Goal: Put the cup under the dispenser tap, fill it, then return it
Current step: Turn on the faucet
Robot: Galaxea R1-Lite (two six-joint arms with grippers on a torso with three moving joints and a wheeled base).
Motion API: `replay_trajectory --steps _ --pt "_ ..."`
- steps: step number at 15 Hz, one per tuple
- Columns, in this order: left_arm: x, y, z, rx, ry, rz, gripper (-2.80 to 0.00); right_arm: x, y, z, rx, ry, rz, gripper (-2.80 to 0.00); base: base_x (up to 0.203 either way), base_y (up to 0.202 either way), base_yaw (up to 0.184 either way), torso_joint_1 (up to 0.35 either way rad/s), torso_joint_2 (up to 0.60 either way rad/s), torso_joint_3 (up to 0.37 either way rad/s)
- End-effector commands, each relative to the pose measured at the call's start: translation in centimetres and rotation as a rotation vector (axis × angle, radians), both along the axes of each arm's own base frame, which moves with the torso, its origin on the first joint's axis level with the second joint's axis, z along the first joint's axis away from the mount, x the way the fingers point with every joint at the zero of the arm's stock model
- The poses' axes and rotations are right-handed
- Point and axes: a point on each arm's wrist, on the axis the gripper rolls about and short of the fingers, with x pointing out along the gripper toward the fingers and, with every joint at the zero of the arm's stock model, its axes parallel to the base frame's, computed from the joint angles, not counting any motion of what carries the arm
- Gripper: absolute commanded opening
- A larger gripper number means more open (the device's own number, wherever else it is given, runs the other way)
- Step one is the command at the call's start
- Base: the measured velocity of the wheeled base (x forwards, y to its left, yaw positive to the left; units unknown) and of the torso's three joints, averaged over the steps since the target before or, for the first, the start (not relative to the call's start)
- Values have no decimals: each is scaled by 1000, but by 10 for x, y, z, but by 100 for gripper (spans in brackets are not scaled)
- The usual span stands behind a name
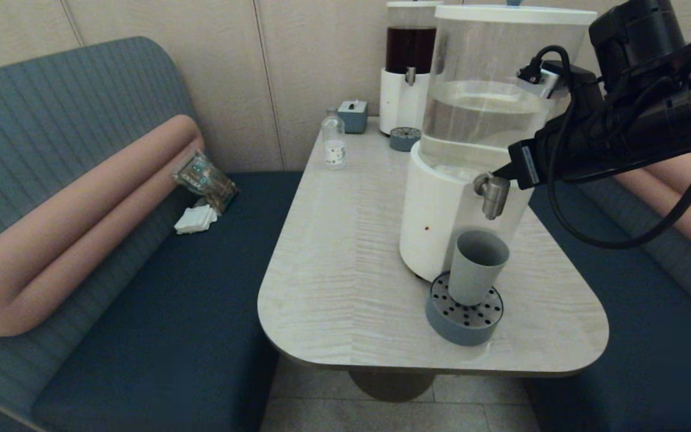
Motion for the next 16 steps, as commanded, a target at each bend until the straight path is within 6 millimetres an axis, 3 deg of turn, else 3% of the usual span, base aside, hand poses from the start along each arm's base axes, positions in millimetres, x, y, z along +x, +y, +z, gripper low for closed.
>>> replay_trajectory --steps 1,16 --pt "0 0 0 0 2 0 -280 0 1 -1 0 5 25 -280 0 0 0 0 0 0" --pt "0 0 0 0 2 0 -280 6 1 0 1 -53 94 -280 0 0 0 0 0 0"
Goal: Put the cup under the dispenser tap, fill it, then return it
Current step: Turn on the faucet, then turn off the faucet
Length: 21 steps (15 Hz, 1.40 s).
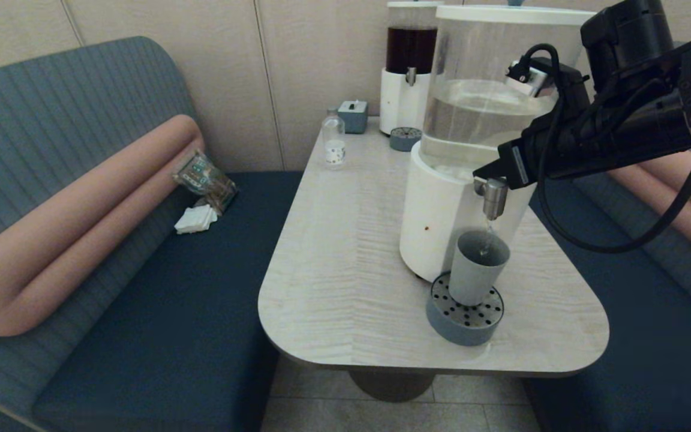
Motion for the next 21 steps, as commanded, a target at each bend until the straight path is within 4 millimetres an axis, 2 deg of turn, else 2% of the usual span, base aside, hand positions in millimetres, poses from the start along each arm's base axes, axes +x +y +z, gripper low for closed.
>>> replay_trajectory --steps 1,3,6,11,13,15,21 --pt "0 0 0 0 2 0 -280 -1 -4 4 5 -9 -11 -280 0 0 0 0 0 0" --pt "0 0 0 0 2 0 -280 -2 -6 11 26 -50 -24 -280 0 0 0 0 0 0" --pt "0 0 0 0 2 0 -280 -2 -25 22 48 -121 -79 -280 0 0 0 0 0 0" --pt "0 0 0 0 2 0 -280 -30 -50 35 52 -143 -134 -280 0 0 0 0 0 0" --pt "0 0 0 0 2 0 -280 -53 -61 41 53 -161 -157 -280 0 0 0 0 0 0" --pt "0 0 0 0 2 0 -280 -85 -74 47 52 -187 -187 -280 0 0 0 0 0 0" --pt "0 0 0 0 2 0 -280 -199 -104 52 66 -314 -278 -280 0 0 0 0 0 0"
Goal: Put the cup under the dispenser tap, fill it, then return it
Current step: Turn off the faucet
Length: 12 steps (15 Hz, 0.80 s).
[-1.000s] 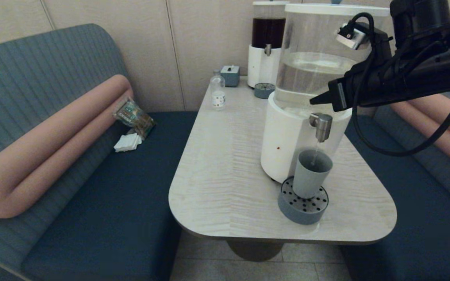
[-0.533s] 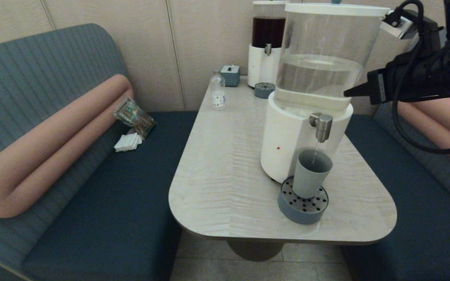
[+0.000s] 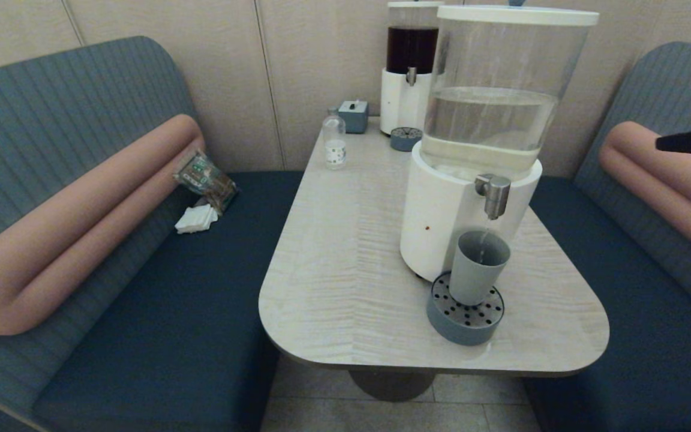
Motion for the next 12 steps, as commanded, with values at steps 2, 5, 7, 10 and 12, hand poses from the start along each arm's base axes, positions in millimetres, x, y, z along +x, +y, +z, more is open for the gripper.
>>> replay_trajectory --steps 2,5,7,10,12 --pt "0 0 0 0 1 1 -280 -84 -15 7 6 -154 -70 -280 0 0 0 0 0 0" --pt "0 0 0 0 1 1 -280 -140 -20 -2 3 -254 -156 -280 0 0 0 0 0 0" --pt "0 0 0 0 1 1 -280 -173 -18 -21 -1 -300 -187 -280 0 0 0 0 0 0" --pt "0 0 0 0 1 1 -280 -208 -14 -68 -10 -329 -193 -280 0 0 0 0 0 0" --pt "0 0 0 0 1 1 -280 -225 -13 -101 -11 -342 -184 -280 0 0 0 0 0 0"
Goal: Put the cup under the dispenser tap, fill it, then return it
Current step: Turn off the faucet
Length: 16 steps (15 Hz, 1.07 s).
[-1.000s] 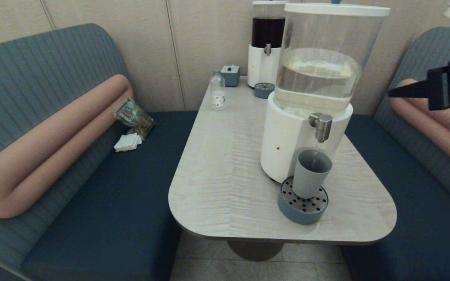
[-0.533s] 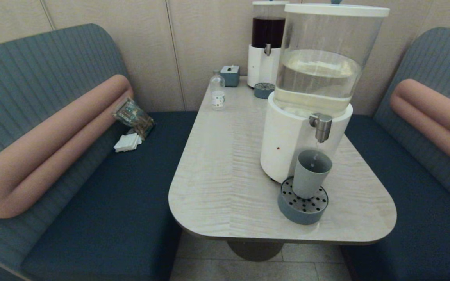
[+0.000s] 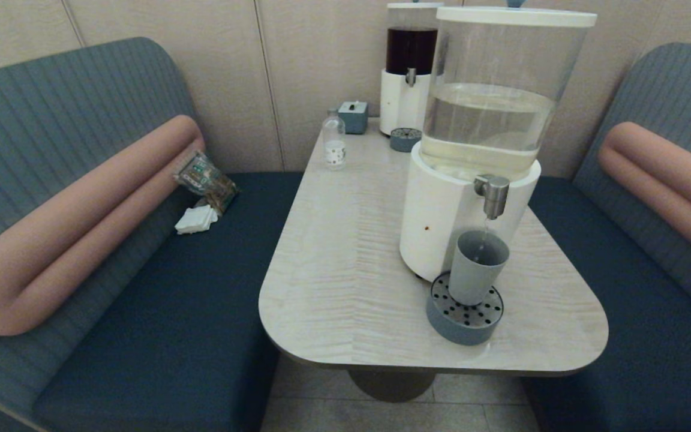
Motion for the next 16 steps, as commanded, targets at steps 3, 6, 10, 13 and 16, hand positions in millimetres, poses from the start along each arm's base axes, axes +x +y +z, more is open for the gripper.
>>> replay_trajectory --steps 3,6,10,13,16 --pt "0 0 0 0 1 0 -280 -49 -1 -59 -9 -94 74 -280 0 0 0 0 0 0" --pt "0 0 0 0 1 0 -280 -58 -3 -97 -10 -127 65 -280 0 0 0 0 0 0" --pt "0 0 0 0 1 0 -280 -38 -6 -132 17 -150 -52 -280 0 0 0 0 0 0" --pt "0 0 0 0 1 0 -280 -13 -6 -159 20 -178 -70 -280 0 0 0 0 0 0" --pt "0 0 0 0 1 0 -280 3 -6 -191 18 -158 -76 -280 0 0 0 0 0 0"
